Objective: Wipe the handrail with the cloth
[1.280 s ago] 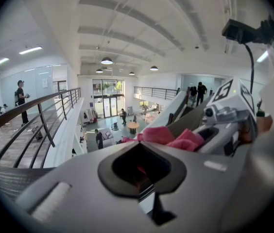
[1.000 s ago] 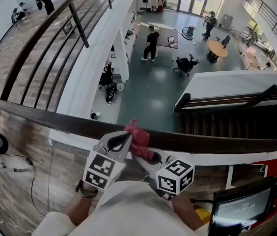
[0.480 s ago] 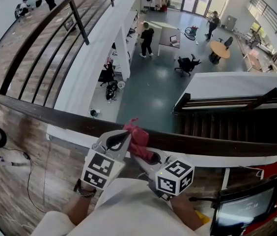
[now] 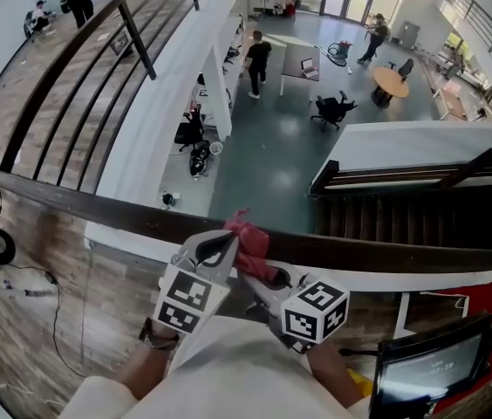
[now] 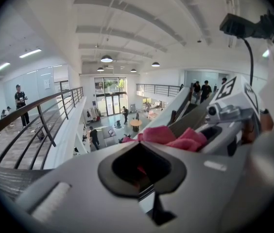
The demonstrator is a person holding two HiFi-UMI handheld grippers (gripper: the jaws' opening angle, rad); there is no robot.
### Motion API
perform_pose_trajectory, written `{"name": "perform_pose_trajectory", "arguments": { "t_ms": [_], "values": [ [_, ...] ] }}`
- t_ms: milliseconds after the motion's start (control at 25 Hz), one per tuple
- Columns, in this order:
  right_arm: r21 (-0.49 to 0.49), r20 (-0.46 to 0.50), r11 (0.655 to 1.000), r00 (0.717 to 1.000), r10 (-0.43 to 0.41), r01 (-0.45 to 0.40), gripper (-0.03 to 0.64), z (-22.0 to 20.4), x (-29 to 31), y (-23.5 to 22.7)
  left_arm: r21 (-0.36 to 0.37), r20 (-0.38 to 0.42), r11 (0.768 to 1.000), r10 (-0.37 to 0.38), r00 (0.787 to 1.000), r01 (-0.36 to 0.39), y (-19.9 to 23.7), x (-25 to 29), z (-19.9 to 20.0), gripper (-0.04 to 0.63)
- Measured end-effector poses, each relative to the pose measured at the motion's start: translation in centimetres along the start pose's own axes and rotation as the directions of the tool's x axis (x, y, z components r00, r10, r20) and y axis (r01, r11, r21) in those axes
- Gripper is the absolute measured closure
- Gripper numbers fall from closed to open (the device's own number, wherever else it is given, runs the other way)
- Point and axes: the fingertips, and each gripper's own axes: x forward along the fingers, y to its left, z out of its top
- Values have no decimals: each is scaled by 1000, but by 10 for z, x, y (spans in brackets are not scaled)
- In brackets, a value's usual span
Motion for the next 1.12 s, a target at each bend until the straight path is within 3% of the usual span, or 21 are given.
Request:
{"name": "perform_pose_trajectory", "arguments": {
  "t_ms": [440,1120],
  "values": [
    [-8,1,998,998,-62,62,555,-6,-5,-9,1,-1,997,-79,997,79,-9,10,-3,592],
    [-11,31,988,988,-154,155,555,1,-8,-19,18,2,992,-122,993,122,-17,20,1,592]
  ]
}}
